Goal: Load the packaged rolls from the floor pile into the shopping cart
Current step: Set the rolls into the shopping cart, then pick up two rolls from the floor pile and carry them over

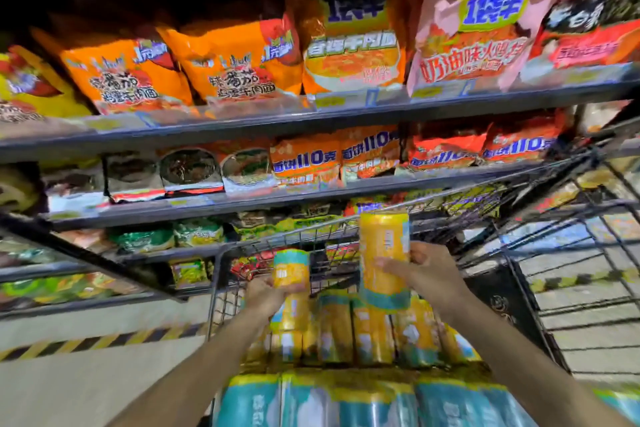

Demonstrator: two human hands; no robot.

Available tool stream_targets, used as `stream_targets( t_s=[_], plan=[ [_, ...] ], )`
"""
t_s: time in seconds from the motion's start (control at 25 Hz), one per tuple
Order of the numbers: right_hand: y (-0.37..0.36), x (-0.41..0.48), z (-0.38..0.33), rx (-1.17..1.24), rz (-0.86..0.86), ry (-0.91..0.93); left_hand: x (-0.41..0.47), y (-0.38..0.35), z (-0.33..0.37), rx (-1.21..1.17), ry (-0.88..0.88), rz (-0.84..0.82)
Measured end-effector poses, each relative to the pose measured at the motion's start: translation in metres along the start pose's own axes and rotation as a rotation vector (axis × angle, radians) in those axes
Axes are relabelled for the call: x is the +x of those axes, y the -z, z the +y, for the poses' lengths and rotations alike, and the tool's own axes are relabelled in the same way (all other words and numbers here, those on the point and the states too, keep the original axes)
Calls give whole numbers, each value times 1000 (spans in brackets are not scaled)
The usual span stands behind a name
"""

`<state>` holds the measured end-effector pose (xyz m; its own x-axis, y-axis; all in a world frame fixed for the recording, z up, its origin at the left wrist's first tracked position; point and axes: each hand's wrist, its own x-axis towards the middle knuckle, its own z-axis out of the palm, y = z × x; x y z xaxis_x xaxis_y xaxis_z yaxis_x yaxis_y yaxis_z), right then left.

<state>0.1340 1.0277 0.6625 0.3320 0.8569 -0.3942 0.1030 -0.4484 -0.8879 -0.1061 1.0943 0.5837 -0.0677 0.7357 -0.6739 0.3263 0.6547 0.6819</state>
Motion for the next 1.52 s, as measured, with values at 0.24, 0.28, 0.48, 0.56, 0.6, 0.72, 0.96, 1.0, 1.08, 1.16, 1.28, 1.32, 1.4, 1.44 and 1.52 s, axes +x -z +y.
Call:
stream_targets(
  t_s=[0.24,0.28,0.48,0.56,0.6,0.72,0.96,1.0,1.08,1.16,1.28,1.32,1.4,1.44,1.52],
  plan=[
    [4,6,23,78,-16,-58,32,-16,-36,60,176,-124],
    [5,6,27,87,-19,-72,37,-20,-40,91,192,-171],
    [10,4,37,84,-25,-92,76,-34,-79,608,232,-224],
    [12,2,40,77,-15,-95,52,-33,-58,797,190,-223],
    [13,1,41,82,-14,-98,43,-34,-49,891,153,-207],
    [18,-1,42,74,-14,-106,28,-38,-36,1044,79,-178],
    [29,8,41,19,26,-153,2,-37,6,1167,-294,-70],
    [30,11,40,-1,41,-170,-3,-38,17,1172,-422,-40],
    [32,20,44,-123,73,-207,-17,-37,38,1192,-623,-8],
    [36,32,53,-271,85,-270,-31,-35,60,1228,-772,31],
    [39,51,74,-446,95,-387,-48,-32,77,1224,-854,78],
    [39,55,78,-507,91,-427,-54,-31,78,1196,-854,76],
    [40,58,82,-652,58,-487,-56,-30,73,1195,-906,97],
    [40,59,86,-715,33,-513,-58,-31,71,1231,-921,121],
    [42,59,97,-793,-16,-556,-58,-32,68,1216,-909,149]
  ],
)
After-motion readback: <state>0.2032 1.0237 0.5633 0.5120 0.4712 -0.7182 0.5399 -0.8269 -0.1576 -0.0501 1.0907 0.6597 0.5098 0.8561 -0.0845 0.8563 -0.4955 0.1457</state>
